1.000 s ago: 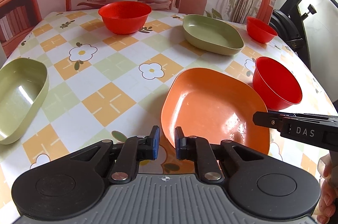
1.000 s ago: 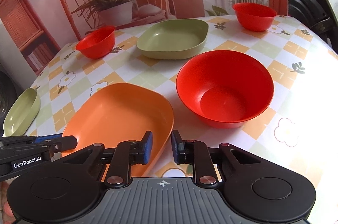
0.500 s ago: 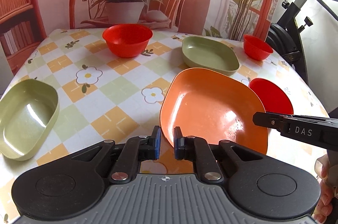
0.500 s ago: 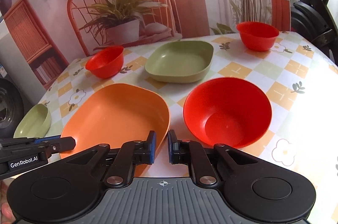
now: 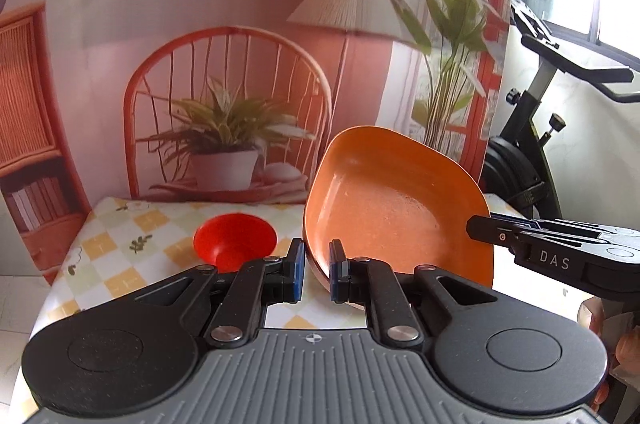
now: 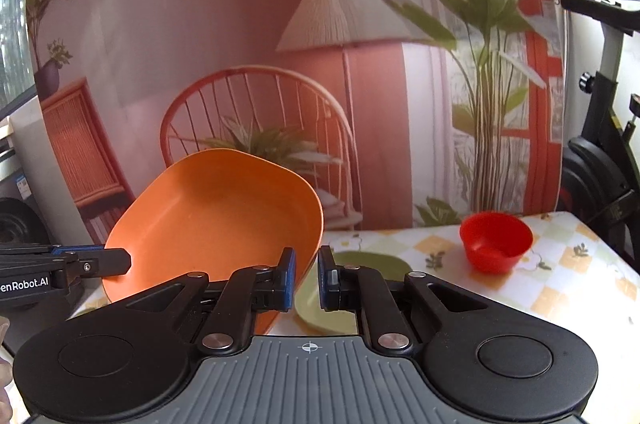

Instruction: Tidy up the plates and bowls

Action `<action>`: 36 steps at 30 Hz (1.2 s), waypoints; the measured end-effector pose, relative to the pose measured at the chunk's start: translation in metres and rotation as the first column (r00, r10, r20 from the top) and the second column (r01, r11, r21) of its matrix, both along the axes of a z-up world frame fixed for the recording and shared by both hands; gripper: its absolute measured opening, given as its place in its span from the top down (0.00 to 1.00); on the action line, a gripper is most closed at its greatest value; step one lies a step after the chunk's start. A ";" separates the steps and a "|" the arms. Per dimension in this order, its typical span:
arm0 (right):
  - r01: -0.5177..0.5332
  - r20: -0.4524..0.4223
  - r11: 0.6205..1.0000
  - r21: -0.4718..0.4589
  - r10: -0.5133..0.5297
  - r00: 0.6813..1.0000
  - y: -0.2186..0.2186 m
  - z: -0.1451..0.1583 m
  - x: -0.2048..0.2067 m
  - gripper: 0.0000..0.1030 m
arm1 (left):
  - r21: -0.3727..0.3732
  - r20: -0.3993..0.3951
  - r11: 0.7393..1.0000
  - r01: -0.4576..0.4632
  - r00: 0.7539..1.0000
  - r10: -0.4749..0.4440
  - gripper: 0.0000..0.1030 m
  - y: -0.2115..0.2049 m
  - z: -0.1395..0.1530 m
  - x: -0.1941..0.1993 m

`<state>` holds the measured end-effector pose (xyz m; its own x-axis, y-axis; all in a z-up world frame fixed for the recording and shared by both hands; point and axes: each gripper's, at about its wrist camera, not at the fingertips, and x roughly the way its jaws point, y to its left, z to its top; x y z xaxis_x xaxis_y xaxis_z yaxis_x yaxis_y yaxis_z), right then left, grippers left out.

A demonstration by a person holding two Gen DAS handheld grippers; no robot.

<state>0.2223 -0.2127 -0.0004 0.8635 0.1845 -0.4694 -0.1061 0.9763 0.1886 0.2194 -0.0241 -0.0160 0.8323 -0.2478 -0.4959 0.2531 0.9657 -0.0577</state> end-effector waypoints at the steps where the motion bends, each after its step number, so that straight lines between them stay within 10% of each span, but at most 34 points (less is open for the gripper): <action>1: -0.001 0.019 1.000 -0.003 0.001 1.000 -0.001 0.006 0.003 0.90 | -0.004 0.016 1.000 0.000 1.000 0.000 0.87 -0.001 0.006 0.001; 17: 0.005 0.164 0.999 -0.039 0.001 0.986 -0.009 0.067 0.032 0.90 | 0.022 0.166 1.000 0.019 0.986 -0.023 0.87 -0.020 0.081 0.018; 36: 0.009 -0.110 0.990 -0.141 -0.025 0.994 -0.046 -0.052 0.122 0.90 | -0.021 -0.149 0.994 0.104 0.983 -0.106 0.86 -0.042 -0.047 0.130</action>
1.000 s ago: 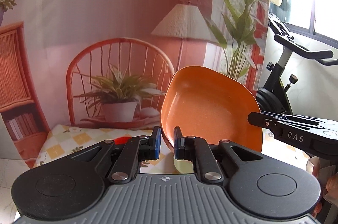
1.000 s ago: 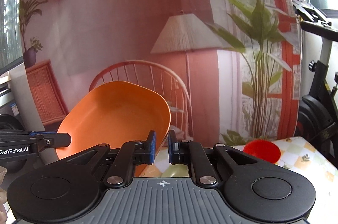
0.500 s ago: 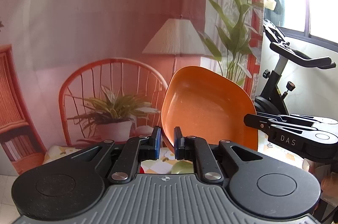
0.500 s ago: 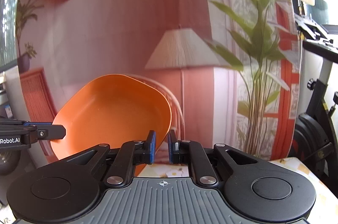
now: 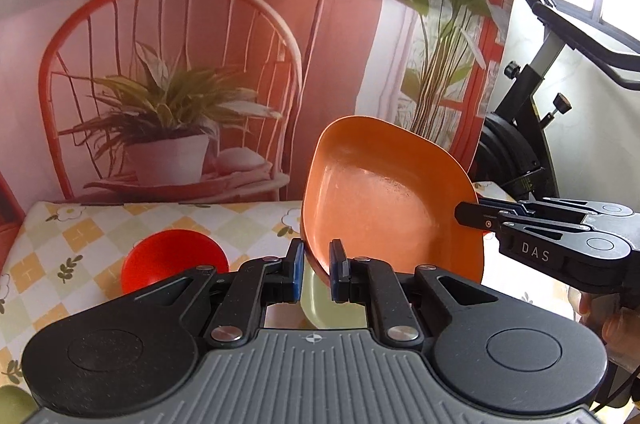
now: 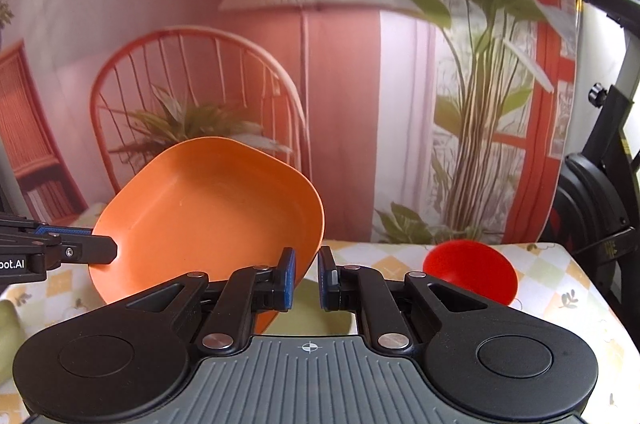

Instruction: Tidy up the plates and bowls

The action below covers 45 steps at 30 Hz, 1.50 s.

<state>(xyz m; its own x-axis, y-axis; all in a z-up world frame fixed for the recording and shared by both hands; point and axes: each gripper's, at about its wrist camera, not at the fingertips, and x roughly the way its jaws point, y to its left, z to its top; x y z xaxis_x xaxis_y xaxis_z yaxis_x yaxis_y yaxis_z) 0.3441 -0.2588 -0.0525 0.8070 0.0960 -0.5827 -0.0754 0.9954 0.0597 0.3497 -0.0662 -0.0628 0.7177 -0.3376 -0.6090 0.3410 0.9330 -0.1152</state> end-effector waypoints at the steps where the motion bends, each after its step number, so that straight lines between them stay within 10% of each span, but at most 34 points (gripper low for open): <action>1: 0.001 -0.016 1.000 -0.001 -0.001 1.000 -0.003 -0.005 0.005 0.90 | -0.004 -0.020 1.000 0.003 1.000 -0.003 0.86 -0.002 -0.007 0.006; 14: 0.010 -0.204 1.000 -0.002 -0.010 0.979 -0.025 -0.065 0.052 0.92 | 0.006 -0.197 1.000 0.029 0.980 -0.027 0.84 -0.023 -0.079 0.037; 45: 0.019 -0.307 1.000 -0.009 -0.021 0.951 -0.023 -0.096 0.060 0.88 | 0.058 -0.246 0.998 0.015 0.969 0.000 0.82 -0.031 -0.099 0.043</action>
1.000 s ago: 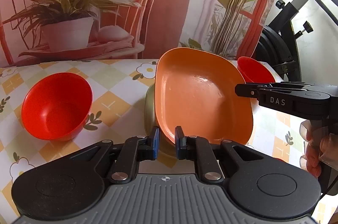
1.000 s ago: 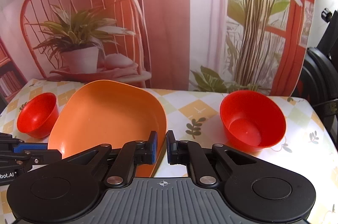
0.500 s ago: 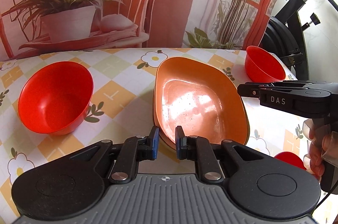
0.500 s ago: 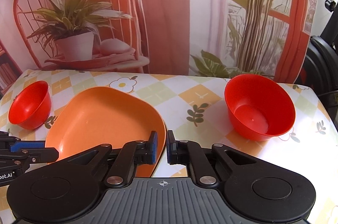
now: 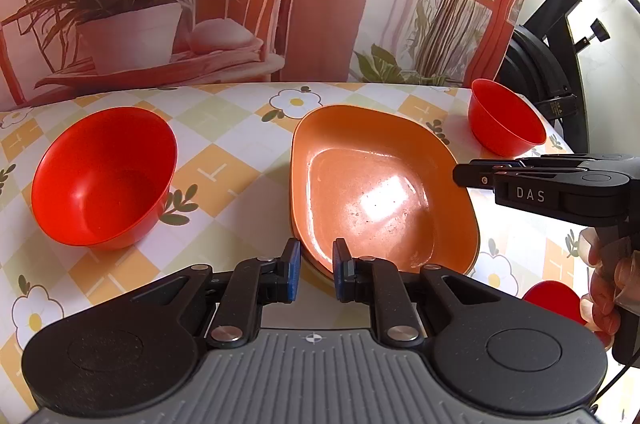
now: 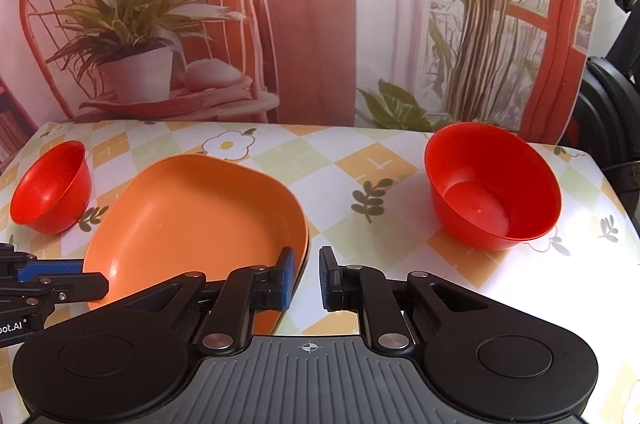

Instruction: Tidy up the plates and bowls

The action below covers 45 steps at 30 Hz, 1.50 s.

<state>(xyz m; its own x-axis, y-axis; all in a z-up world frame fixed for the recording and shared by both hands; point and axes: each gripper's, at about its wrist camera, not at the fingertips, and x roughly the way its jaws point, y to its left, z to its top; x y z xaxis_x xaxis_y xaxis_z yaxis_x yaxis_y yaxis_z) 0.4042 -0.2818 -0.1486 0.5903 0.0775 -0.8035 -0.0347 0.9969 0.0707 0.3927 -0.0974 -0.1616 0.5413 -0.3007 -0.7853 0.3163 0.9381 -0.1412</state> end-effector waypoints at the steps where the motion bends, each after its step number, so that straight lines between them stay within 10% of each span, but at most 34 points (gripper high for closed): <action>1: 0.000 -0.009 1.000 -0.006 0.000 1.000 0.000 -0.001 0.001 0.88 | 0.001 -0.004 1.000 0.000 1.000 0.000 0.82 0.000 -0.001 0.000; 15: 0.020 0.086 1.000 0.021 -0.021 0.996 0.005 0.044 -0.026 0.86 | -0.007 0.078 1.000 -0.024 0.997 0.025 0.82 0.028 0.036 -0.021; 26: -0.089 0.157 0.995 0.050 0.080 0.984 0.061 0.088 -0.058 0.85 | -0.010 0.159 0.989 -0.145 0.977 0.145 0.82 0.127 0.093 -0.080; 45: -0.363 0.152 0.928 0.083 0.348 0.925 0.213 0.096 -0.074 0.82 | 0.073 0.136 0.891 -0.449 0.889 0.437 0.82 0.281 0.085 -0.151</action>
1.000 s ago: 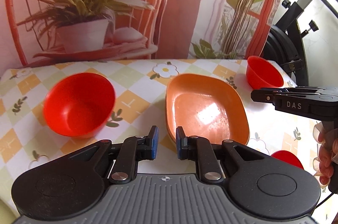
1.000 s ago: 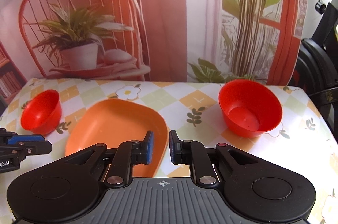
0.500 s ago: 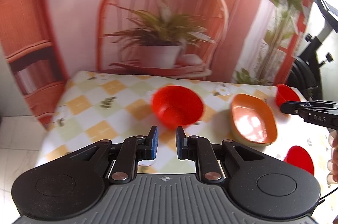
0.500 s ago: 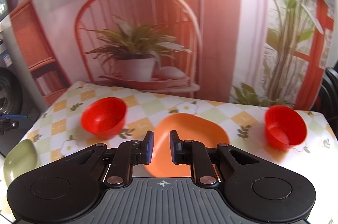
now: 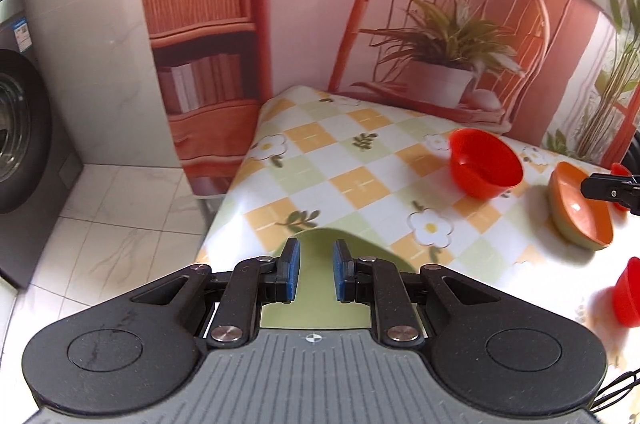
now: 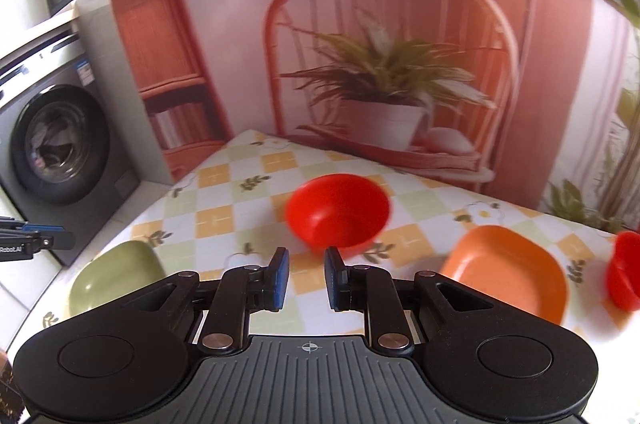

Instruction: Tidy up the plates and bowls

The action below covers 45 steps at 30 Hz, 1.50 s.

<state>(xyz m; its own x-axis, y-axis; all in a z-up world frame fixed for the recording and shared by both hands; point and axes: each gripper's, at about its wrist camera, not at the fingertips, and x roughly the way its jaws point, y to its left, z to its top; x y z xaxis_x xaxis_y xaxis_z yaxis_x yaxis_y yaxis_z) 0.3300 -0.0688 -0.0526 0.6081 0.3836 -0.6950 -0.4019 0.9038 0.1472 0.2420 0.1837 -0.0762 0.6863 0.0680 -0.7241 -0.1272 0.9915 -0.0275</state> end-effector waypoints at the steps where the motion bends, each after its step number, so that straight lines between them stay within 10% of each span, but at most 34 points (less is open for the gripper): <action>1: -0.014 -0.005 1.000 0.004 0.014 1.000 0.009 -0.003 0.000 0.82 | 0.004 -0.003 1.000 -0.005 1.000 0.005 0.82 0.003 -0.003 -0.002; 18: -0.231 -0.100 0.973 -0.025 0.228 0.969 0.132 -0.061 0.008 0.75 | -0.037 -0.030 0.994 -0.102 0.994 0.101 0.70 0.047 -0.047 -0.023; 41: -0.217 -0.150 0.973 -0.074 0.204 0.967 0.150 -0.094 -0.007 0.87 | -0.084 -0.047 0.988 -0.127 0.991 0.123 0.71 0.047 -0.081 -0.017; 45: -0.212 -0.156 0.976 -0.057 0.201 0.967 0.147 -0.096 -0.010 0.91 | -0.094 -0.059 0.987 -0.134 0.990 0.129 0.85 0.048 -0.085 -0.019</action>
<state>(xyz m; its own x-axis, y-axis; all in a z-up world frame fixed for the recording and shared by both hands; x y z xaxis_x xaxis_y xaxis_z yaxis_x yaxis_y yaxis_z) 0.3200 0.0781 -0.1481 0.4090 0.4352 -0.8021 -0.5599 0.8138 0.1560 0.2228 0.2318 -0.1609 0.6372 0.0826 -0.7662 -0.2602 0.9589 -0.1130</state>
